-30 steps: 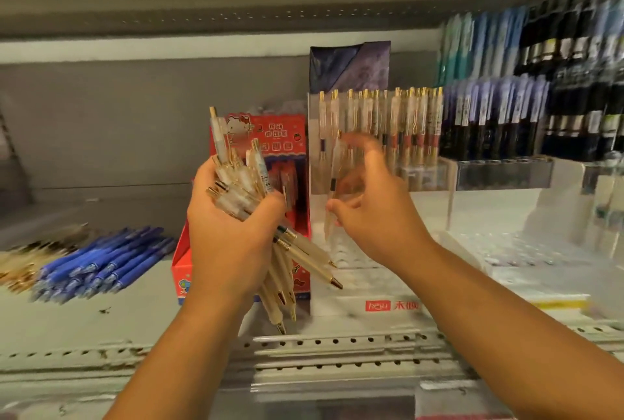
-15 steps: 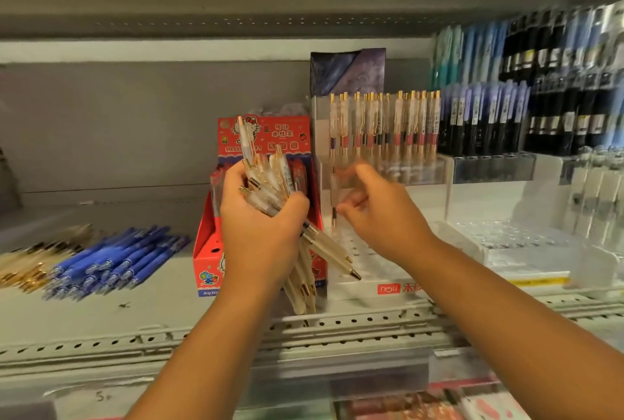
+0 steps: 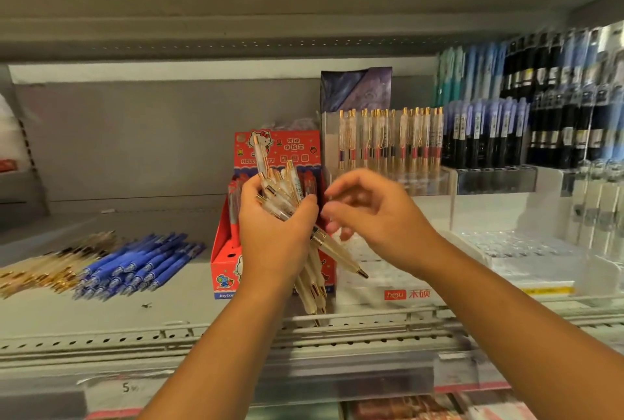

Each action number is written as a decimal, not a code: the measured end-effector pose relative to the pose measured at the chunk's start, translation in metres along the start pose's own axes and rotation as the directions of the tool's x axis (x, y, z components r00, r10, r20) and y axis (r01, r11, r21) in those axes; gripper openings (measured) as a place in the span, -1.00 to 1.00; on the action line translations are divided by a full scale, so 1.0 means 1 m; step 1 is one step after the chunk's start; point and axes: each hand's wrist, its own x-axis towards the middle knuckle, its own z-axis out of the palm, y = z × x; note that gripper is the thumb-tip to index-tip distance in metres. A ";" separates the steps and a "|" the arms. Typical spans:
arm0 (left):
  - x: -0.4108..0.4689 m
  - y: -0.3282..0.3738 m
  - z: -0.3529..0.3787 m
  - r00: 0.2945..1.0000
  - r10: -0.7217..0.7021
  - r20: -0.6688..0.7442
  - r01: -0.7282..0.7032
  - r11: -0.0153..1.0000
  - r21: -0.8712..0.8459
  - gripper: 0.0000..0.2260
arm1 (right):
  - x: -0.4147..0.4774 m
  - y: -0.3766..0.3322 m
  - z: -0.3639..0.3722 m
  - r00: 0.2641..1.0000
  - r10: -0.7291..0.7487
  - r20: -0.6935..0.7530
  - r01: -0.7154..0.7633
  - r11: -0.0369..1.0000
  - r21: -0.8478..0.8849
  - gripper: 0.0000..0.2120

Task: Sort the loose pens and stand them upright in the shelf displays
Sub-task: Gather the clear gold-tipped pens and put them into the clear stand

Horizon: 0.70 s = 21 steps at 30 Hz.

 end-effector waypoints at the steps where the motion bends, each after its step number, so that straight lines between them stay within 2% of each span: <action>1: 0.000 0.000 0.000 1.000 0.000 -0.004 0.000 1.000 0.000 -0.62 | -0.001 -0.002 0.001 0.996 0.034 0.078 -0.035 0.999 0.015 -0.82; 5: 0.001 -0.002 -0.001 0.999 -0.024 -0.022 0.023 1.000 -0.015 -0.60 | 0.000 -0.005 -0.003 0.978 0.124 0.170 -0.132 0.991 0.036 -0.66; 8: 0.001 -0.001 0.000 1.000 -0.027 -0.006 0.027 0.999 -0.018 -0.59 | 0.001 -0.005 -0.006 0.969 0.127 0.210 -0.132 0.991 0.013 -0.60; 12: 0.000 0.002 0.002 0.999 -0.025 0.023 0.026 0.999 -0.032 -0.55 | -0.001 -0.001 -0.006 0.982 0.075 0.176 -0.067 0.996 -0.052 -0.60; 16: -0.003 0.008 0.002 0.998 -0.003 0.063 0.004 1.000 -0.019 -0.39 | -0.003 0.005 -0.004 0.993 0.030 0.117 -0.016 0.993 -0.115 -0.59; 21: -0.001 0.002 -0.001 0.998 -0.060 0.033 0.060 0.998 -0.013 -0.57 | 0.000 0.009 -0.011 1.000 0.005 0.011 -0.003 0.993 -0.120 -0.48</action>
